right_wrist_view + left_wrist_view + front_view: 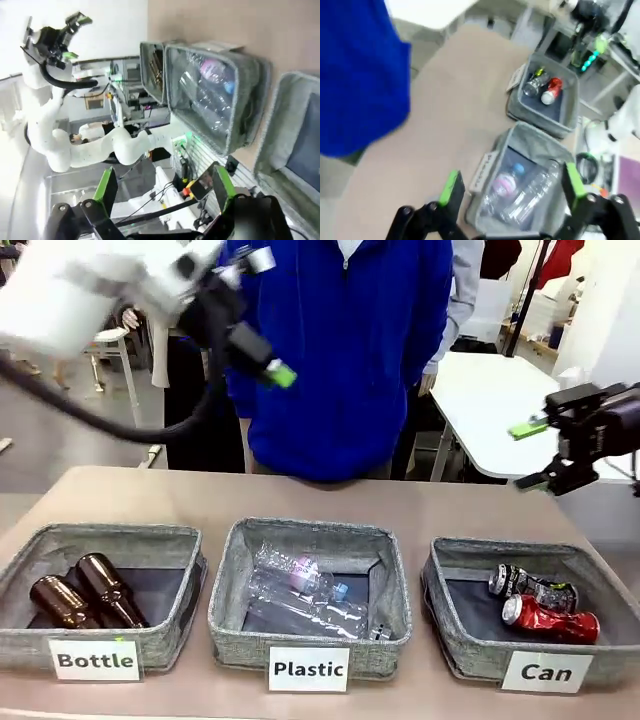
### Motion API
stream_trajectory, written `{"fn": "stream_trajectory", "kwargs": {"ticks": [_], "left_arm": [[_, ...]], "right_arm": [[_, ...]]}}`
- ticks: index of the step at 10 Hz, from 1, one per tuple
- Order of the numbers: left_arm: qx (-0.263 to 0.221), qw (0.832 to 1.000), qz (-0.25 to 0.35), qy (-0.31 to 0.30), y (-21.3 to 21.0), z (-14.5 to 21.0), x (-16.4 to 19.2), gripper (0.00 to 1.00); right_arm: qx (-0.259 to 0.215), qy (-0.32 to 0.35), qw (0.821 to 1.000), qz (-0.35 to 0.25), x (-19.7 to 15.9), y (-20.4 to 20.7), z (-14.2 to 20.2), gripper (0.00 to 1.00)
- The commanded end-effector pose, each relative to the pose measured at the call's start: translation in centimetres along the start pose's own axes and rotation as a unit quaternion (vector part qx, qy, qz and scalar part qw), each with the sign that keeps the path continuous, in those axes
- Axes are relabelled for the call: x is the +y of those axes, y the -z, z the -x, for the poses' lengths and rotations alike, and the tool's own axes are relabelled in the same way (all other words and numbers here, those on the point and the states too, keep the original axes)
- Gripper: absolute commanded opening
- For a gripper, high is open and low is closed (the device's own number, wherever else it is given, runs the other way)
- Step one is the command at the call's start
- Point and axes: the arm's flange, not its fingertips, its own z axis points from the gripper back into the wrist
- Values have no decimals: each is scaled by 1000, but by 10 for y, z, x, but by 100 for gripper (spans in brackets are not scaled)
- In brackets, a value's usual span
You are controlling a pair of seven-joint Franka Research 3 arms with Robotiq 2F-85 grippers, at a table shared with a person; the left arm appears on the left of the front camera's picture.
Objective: Sort the can waste into the basket.
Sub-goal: Pick up the can waste from the table and place it in the right Fabric basket.
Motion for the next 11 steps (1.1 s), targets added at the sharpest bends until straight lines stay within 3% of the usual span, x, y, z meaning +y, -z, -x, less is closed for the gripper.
{"fn": "stream_trajectory", "kwargs": {"ticks": [1,3,5,8,9,11], "left_arm": [[-77,996,14,-40,-70,171,-36,100],[-125,986,55,-98,-99,223,-20,100],[-167,972,100,-132,-109,260,-11,100],[-248,959,106,-86,-112,279,-3,100],[-191,966,104,-139,-113,289,-13,100],[-191,966,104,-139,-113,289,-13,100]], "right_arm": [[12,39,997,-67,6,27,-7,100],[16,71,985,-155,2,40,-12,100],[5,88,982,-169,-8,35,-14,100],[-41,84,985,-146,-23,27,-13,100],[-5,79,984,-157,-21,29,-16,100],[-5,79,984,-157,-21,29,-16,100]]}}
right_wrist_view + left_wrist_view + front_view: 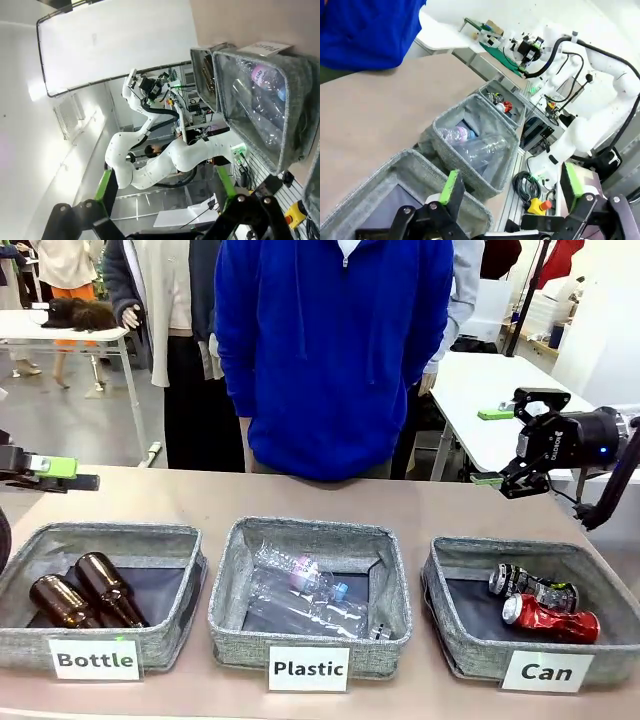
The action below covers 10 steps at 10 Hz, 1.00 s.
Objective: Sort the can waste into the basket.
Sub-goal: Pick up the can waste from the table and place it in the right Fabric basket.
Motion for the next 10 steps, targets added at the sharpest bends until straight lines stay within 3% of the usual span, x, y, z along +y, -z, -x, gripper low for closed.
{"fn": "stream_trajectory", "kwargs": {"ticks": [1,10], "left_arm": [[11,1000,-4,-9,-1,1,-5,100],[11,1000,-4,-9,-1,1,-5,100]], "right_arm": [[7,-1,1000,-2,2,3,1,100],[7,-1,1000,-2,2,3,1,100]]}}
